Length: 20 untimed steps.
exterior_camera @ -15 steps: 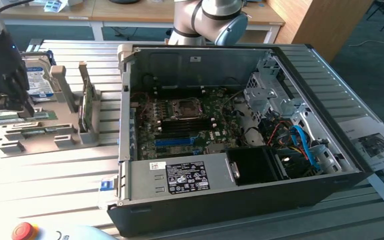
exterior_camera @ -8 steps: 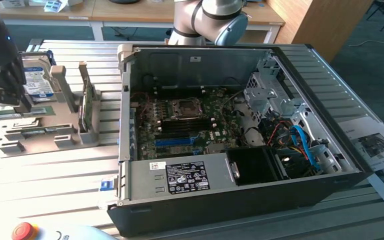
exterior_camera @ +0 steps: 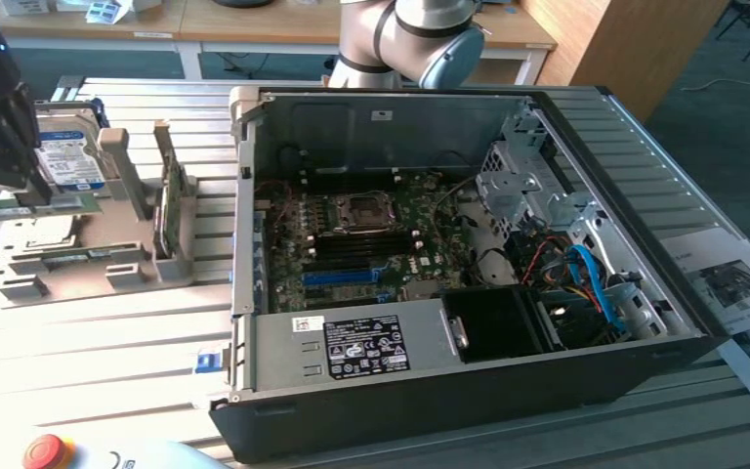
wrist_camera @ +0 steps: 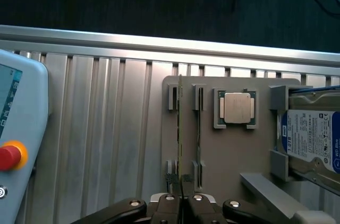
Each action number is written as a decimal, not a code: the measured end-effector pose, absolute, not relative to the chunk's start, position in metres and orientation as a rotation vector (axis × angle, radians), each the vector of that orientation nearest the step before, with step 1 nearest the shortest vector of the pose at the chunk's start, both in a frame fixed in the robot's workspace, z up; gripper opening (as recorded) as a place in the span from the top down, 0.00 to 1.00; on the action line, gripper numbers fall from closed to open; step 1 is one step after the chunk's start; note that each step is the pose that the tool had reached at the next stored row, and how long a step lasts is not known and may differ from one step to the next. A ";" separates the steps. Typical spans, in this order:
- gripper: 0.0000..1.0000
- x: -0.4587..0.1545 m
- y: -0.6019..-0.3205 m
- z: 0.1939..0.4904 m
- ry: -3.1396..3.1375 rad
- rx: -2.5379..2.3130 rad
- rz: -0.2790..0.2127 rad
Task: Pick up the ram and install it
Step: 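Pick up the ram and move it above insertion slot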
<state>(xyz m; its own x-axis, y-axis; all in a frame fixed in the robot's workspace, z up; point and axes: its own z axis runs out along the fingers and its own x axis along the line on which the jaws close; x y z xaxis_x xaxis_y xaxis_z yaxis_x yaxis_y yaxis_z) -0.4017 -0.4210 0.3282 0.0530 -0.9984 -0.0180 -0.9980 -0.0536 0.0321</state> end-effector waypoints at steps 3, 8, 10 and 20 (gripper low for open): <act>0.88 -0.402 -0.421 0.335 -2.153 2.271 -0.055; 0.88 -0.402 -0.421 0.346 -2.153 2.271 -0.055; 0.88 -0.401 -0.421 0.351 -2.153 2.271 -0.054; 0.88 -0.401 -0.421 0.372 -2.153 2.271 -0.054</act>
<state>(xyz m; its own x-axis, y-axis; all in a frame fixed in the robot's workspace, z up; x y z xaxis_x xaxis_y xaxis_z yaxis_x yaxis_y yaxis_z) -0.4011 -0.4210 0.3722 0.0530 -0.9985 -0.0169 -0.9980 -0.0535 0.0325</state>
